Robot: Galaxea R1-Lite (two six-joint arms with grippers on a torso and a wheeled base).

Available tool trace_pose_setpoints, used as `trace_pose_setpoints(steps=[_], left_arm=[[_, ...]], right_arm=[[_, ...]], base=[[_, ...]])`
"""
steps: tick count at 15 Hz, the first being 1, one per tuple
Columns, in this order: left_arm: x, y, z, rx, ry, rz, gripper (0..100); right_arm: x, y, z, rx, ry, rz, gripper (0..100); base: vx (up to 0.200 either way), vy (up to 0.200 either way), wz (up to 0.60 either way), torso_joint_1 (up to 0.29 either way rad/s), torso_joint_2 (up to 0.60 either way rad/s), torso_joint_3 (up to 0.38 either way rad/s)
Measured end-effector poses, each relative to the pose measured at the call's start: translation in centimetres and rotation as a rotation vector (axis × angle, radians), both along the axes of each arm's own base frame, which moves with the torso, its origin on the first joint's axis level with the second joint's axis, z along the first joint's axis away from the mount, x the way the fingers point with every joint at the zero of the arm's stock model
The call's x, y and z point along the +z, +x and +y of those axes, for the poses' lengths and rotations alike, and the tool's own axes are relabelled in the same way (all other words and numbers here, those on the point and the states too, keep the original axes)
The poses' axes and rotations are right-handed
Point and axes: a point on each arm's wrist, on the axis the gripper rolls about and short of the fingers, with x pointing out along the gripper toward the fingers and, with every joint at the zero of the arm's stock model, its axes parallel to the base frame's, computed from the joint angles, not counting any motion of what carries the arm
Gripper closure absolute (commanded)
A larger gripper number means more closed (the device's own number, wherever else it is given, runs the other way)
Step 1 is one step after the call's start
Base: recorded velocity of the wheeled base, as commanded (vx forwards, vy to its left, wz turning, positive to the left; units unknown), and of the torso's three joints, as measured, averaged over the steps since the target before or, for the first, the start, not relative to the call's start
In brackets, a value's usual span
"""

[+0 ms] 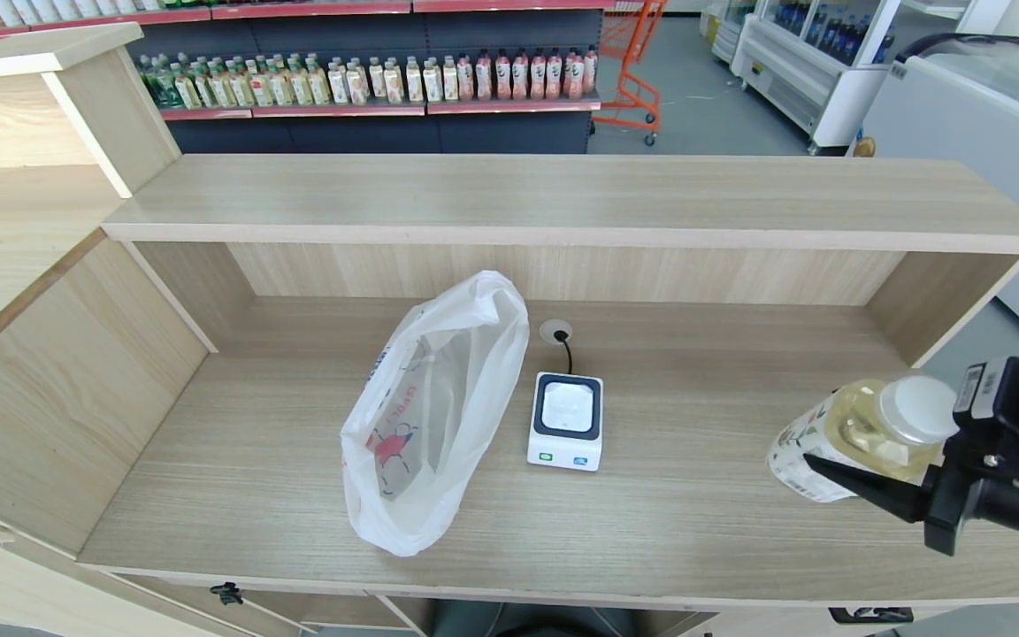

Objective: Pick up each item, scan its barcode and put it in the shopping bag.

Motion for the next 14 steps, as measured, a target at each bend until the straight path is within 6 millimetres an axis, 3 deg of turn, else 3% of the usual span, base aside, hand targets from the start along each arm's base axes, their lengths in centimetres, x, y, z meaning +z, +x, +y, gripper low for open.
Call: trace_pose_setpoints(steps=[3,9,14], left_arm=[[0.0,0.0,0.0,0.0,0.0,0.0,0],[0.0,0.0,0.0,0.0,-0.001,0.0,0],[0.0,0.0,0.0,-0.001,0.002,0.0,0]], right_arm=[[-0.1,0.3,-1.7,-0.068,-0.133,-0.08,100],[0.9,2.4,-2.1,-0.092,-0.151,-0.226,100],[0.3,3.2,-2.3,-0.101,-0.122,-0.179,100]], base=[[0.0,0.0,0.0,0.0,0.0,0.0],[0.0,0.0,0.0,0.0,0.0,0.0],[0.0,0.0,0.0,0.0,0.0,0.0]])
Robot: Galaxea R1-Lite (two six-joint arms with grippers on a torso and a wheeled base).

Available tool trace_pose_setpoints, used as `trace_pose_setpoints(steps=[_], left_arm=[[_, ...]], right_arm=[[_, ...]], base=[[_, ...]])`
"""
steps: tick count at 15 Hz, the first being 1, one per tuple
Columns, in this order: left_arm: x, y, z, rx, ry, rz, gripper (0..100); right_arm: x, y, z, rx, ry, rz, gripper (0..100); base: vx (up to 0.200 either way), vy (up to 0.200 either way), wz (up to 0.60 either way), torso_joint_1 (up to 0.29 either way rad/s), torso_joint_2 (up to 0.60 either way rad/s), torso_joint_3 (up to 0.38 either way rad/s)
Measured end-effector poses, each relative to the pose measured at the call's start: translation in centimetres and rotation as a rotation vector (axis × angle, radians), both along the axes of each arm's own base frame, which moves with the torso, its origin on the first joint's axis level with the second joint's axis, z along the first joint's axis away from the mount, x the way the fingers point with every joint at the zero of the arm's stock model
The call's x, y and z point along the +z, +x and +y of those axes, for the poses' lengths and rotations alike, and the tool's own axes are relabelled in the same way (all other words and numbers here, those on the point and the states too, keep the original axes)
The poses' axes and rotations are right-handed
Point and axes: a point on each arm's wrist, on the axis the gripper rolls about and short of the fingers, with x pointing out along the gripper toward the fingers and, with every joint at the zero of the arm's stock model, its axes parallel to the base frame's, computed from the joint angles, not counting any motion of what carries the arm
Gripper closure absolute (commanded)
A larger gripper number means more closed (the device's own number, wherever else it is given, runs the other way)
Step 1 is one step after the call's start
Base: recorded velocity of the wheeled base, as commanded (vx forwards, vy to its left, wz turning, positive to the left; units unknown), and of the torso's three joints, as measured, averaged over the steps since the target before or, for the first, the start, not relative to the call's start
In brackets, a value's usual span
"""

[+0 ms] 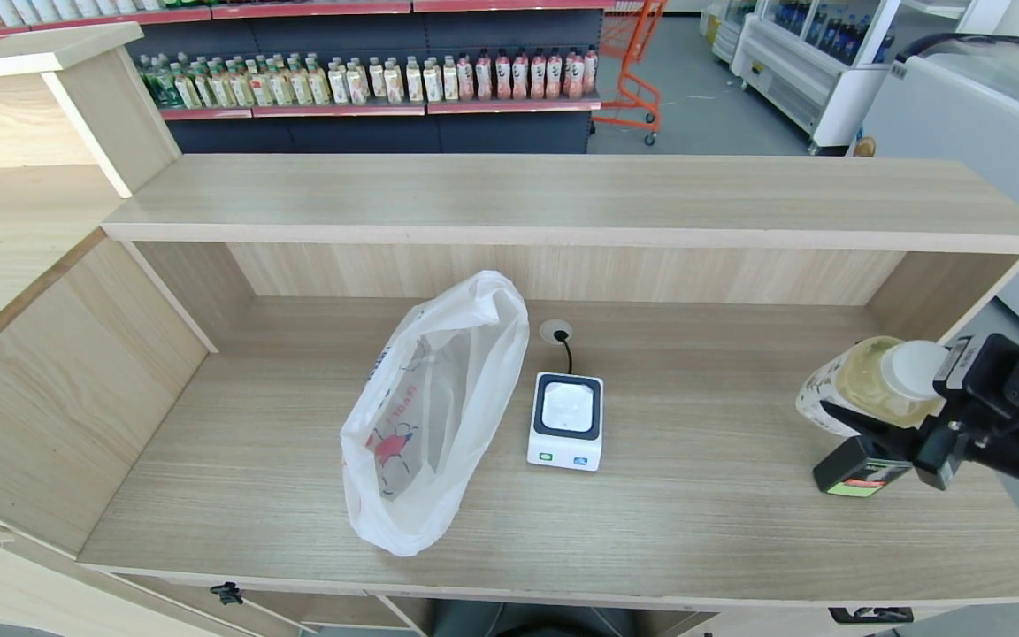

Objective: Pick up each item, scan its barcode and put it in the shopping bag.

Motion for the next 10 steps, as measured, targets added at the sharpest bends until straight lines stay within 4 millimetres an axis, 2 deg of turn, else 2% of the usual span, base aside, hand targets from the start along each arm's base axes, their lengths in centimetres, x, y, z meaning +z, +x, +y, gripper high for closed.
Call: trace_pose_setpoints(steps=[9,10], left_arm=[[0.0,0.0,0.01,-0.001,0.0,0.0,0],[0.0,0.0,0.0,0.001,-0.002,0.0,0]], right_arm=[[-0.65,0.15,0.06,-0.012,0.116,0.091,100],[-0.73,0.19,0.02,-0.017,0.135,0.104,100]], base=[[0.0,0.2,0.0,0.004,0.0,0.002],[0.0,0.0,0.0,0.0,0.0,0.0]])
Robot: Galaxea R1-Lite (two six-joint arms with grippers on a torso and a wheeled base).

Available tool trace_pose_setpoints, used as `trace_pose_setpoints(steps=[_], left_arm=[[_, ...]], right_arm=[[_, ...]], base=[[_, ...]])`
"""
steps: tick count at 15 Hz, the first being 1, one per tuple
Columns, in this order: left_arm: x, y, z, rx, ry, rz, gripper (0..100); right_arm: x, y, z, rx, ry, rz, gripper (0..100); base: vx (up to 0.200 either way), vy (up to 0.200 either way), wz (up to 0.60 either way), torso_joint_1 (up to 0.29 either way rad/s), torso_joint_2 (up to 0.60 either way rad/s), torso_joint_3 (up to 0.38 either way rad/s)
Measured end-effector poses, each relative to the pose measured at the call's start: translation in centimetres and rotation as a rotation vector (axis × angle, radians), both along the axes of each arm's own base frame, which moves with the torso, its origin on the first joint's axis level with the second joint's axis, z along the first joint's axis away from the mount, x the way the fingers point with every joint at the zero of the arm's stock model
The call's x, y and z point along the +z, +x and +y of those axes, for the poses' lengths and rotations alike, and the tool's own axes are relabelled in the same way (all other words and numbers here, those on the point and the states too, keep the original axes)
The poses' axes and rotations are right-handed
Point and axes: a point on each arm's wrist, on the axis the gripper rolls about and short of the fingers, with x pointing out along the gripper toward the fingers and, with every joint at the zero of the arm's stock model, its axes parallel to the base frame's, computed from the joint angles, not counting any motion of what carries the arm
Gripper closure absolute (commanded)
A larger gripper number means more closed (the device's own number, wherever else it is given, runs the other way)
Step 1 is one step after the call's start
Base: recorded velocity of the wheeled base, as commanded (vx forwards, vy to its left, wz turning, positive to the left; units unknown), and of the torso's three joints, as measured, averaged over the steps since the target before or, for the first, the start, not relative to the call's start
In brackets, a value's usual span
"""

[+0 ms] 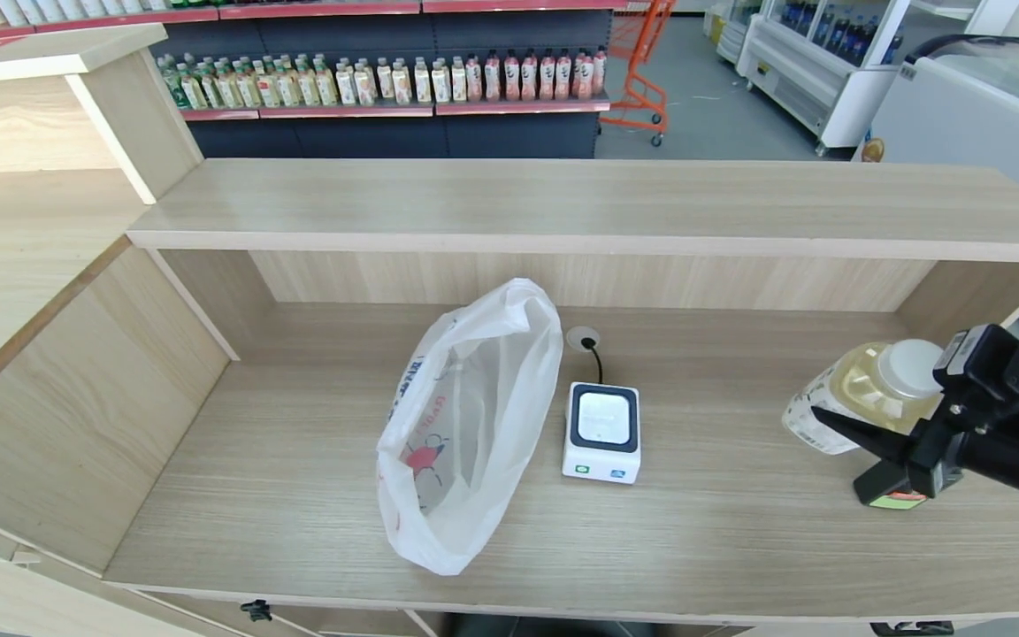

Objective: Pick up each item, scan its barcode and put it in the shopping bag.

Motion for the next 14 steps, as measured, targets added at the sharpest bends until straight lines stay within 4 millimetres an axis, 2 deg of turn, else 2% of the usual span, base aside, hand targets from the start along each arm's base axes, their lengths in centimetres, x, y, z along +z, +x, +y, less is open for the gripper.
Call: trace_pose_setpoints(steps=[3,9,14], left_arm=[[0.0,0.0,0.0,0.0,0.0,0.0,0],[0.0,0.0,0.0,0.0,0.0,0.0,0],[0.0,0.0,0.0,0.0,0.0,0.0,0]], right_arm=[[-0.1,0.6,0.0,-0.009,0.057,0.039,100],[-0.5,3.5,0.1,0.035,0.12,0.093,100],[-1.3,7.0,1.5,0.198,0.121,-0.042,100]], base=[[0.0,0.0,0.0,0.0,0.0,0.0],[0.0,0.0,0.0,0.0,0.0,0.0],[0.0,0.0,0.0,0.0,0.0,0.0]])
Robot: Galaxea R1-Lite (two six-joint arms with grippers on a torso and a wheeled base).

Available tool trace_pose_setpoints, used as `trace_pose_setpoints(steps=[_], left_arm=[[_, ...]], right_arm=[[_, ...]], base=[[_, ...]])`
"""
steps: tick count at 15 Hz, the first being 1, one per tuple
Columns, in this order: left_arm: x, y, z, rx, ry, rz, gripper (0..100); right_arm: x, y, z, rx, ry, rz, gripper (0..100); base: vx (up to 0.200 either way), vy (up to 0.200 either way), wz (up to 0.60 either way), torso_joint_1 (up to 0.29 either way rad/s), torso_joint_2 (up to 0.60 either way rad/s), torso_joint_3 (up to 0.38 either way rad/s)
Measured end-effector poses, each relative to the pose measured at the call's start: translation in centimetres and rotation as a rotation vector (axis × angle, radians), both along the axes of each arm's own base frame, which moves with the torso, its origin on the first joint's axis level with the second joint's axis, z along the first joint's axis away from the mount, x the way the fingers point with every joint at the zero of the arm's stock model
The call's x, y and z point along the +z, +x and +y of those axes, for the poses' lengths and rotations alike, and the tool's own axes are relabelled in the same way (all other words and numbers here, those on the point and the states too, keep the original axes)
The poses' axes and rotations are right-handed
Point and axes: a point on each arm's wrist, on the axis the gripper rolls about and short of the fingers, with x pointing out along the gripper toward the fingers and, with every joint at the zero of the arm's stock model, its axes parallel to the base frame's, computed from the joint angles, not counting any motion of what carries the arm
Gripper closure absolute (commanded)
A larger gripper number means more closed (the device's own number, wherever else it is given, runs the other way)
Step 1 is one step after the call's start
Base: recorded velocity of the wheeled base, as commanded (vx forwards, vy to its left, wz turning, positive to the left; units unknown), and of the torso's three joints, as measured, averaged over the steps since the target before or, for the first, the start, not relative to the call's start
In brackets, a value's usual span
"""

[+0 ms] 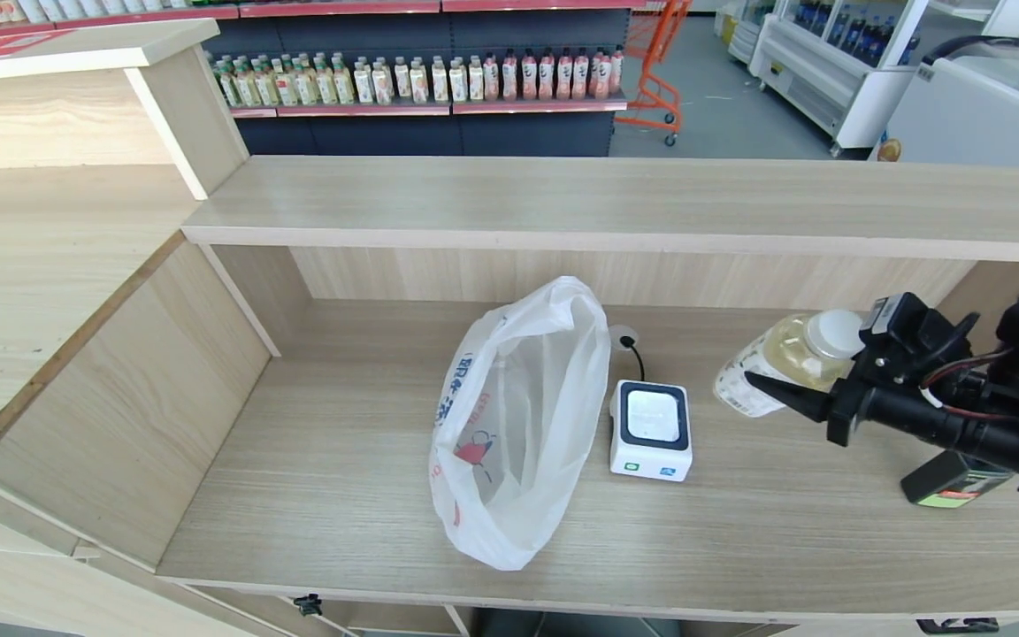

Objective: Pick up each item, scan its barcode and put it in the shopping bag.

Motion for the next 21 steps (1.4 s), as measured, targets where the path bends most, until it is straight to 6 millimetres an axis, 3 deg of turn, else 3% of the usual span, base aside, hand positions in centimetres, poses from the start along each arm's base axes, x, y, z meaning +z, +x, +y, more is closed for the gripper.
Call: trace_pose_setpoints(steps=[6,12,21], left_arm=[[0.0,0.0,0.0,0.0,0.0,0.0,0],[0.0,0.0,0.0,0.0,0.0,0.0,0],[0.0,0.0,0.0,0.0,0.0,0.0,0]], right_arm=[[-3.0,4.1,1.4,0.178,-0.017,-0.092,100],[-5.0,6.4,3.4,0.241,-0.027,-0.128,100],[-6.8,8.7,4.2,0.268,-0.034,-0.148,100]], base=[[0.0,0.0,0.0,0.0,0.0,0.0],[0.0,0.0,0.0,0.0,0.0,0.0],[0.0,0.0,0.0,0.0,0.0,0.0]])
